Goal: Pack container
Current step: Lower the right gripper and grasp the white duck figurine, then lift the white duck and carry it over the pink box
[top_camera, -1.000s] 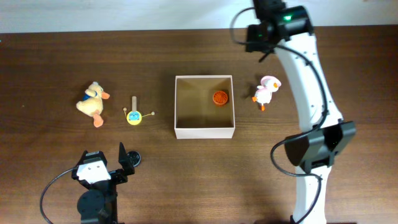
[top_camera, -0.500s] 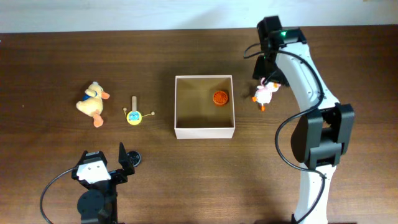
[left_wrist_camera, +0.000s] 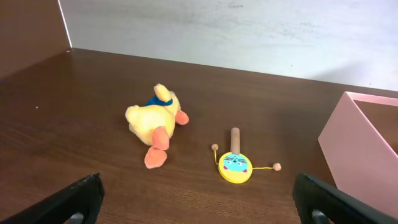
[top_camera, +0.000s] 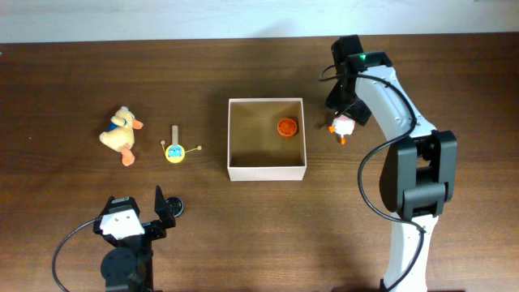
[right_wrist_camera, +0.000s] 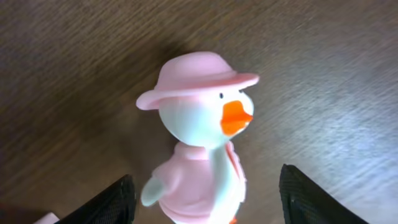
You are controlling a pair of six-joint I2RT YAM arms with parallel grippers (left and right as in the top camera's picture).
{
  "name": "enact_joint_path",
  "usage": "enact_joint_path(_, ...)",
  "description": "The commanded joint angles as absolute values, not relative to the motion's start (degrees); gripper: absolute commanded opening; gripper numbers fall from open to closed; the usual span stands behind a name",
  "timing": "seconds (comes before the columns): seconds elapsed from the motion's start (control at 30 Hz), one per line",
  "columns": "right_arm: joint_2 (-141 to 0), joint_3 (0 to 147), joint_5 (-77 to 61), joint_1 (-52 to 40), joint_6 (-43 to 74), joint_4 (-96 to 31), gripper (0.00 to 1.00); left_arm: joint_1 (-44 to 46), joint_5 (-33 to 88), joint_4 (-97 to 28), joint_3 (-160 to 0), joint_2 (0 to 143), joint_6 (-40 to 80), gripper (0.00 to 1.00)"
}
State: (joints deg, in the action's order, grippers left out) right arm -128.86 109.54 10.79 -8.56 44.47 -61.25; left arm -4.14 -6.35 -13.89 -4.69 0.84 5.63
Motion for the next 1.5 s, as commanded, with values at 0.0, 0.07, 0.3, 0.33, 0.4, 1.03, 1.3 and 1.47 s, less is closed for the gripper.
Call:
enact_joint_path(0.0, -129.0, 107.9, 9.3, -8.6, 47.7, -60.0, 0.64, -3.9, -5.8, -13.7, -4.3, 0.3, 5.1, 0.99)
enact_joint_path(0.07, -129.0, 107.0, 9.2, -8.6, 47.7, -58.8, 0.64, -3.9, -5.8, -13.7, -4.3, 0.3, 5.1, 0.99)
enact_joint_path(0.3, -129.1, 104.5, 9.2, -8.6, 47.7, -56.1, 0.58, -3.9, -5.8, -13.7, -4.3, 0.3, 5.1, 0.99)
enact_joint_path(0.33, -129.1, 104.1, 9.2, -8.6, 47.7, -55.7, 0.59, -3.9, -5.8, -13.7, -4.3, 0.3, 5.1, 0.99)
enact_joint_path(0.4, -129.1, 103.4, 9.2, -8.6, 47.7, -55.3, 0.57, -3.9, -5.8, -13.7, -4.3, 0.3, 5.1, 0.99)
enact_joint_path(1.03, -128.9, 102.8, 9.3, -8.6, 41.3, -55.3, 0.04, -3.9, -5.8, -13.7, -4.3, 0.3, 5.1, 0.99)
enact_joint_path(1.3, -127.5, 106.8, 10.1, -8.6, 31.9, -56.2, 0.04, -3.9, -5.8, -13.7, -4.3, 0.3, 5.1, 0.99)
enact_joint_path(1.47, -125.4, 113.2, 12.6, -8.6, 22.9, -57.4, 0.04, -3.9, -5.8, -13.7, -4.3, 0.3, 5.1, 0.99)
